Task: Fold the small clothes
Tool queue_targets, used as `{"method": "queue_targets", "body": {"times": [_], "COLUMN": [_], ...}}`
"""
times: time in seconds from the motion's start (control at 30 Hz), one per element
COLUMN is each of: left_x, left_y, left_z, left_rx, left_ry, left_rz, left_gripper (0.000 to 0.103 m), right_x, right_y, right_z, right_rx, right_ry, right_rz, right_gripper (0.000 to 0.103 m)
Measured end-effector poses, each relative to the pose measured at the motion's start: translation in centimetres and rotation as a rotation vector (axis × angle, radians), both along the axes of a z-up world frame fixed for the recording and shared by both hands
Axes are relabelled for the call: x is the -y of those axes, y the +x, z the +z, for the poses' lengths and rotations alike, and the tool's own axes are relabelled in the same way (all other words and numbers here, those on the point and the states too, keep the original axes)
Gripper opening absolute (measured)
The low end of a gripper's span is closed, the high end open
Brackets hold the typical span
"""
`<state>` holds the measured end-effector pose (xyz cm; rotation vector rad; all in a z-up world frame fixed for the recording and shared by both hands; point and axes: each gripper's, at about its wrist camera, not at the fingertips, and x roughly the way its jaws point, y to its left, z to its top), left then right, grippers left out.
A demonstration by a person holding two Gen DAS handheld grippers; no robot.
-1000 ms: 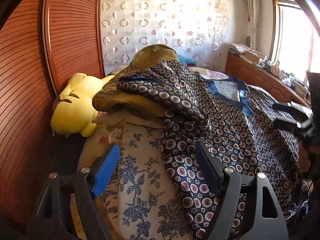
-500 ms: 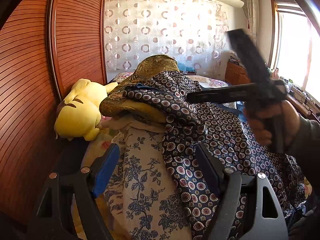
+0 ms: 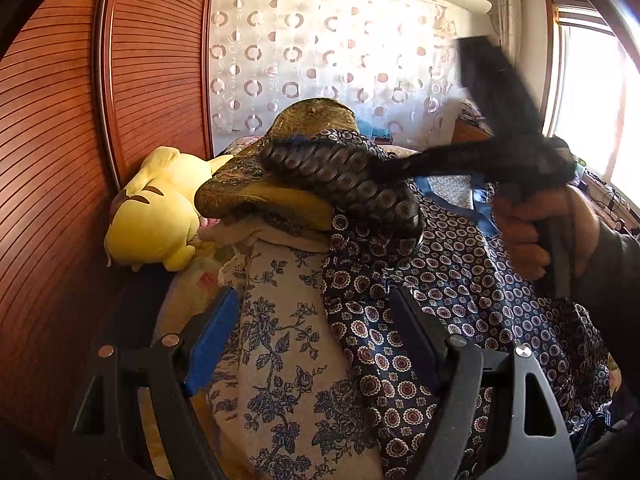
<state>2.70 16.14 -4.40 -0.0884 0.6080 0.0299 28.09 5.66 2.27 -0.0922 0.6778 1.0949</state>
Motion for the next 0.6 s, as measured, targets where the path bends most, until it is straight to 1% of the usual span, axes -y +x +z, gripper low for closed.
{"method": "queue_targets", "body": {"times": [0.07,0.1,0.2,0.27,0.33,0.37,0.4,0.43,0.5,0.57,0.6], "left_x": [0.1,0.2,0.3,0.5,0.7,0.9,1.1,1.3,1.8,2.1,2.1], "left_y": [-0.1,-0.2,-0.1,0.1,0.3,0.4,0.5,0.7,0.8,0.9,0.9], "left_z": [0.1,0.2,0.2,0.1,0.0,0.0,-0.1,-0.1,-0.1,-0.1,-0.1], "left_rx": [0.007,0.009,0.008,0.005,0.004,0.002,-0.001,-0.004,-0.009,-0.013,-0.014], "left_ry": [0.001,0.0,0.002,0.002,-0.002,-0.003,-0.002,0.0,0.008,0.018,0.02], "left_rz": [-0.001,-0.003,-0.005,-0.006,-0.01,-0.013,-0.018,-0.022,-0.032,-0.039,-0.04], "left_gripper": [0.079,0.079,0.079,0.079,0.079,0.079,0.079,0.079,0.079,0.079,0.079], "right_x": [2.3,3.4,6.2,7.3,8.0,8.1,8.1,8.1,8.3,7.8,7.6], "right_y": [-0.7,-1.1,-1.9,-2.0,-1.3,-1.0,-0.7,-0.5,-0.3,-0.1,0.1], "right_z": [0.6,0.6,-0.4,-1.8,-3.0,-3.4,-3.6,-3.7,-3.5,-3.8,-4.0], "right_rx": [0.018,0.039,0.064,0.063,0.023,0.017,0.032,0.053,0.074,0.09,0.104], "right_ry": [0.053,0.057,0.023,-0.028,-0.064,-0.085,-0.102,-0.111,-0.102,-0.095,-0.094], "right_rz": [-0.036,-0.079,-0.187,-0.246,-0.268,-0.276,-0.288,-0.298,-0.305,-0.304,-0.306], "right_gripper": [0.005,0.005,0.005,0.005,0.012,0.02,0.026,0.029,0.042,0.048,0.048]}}
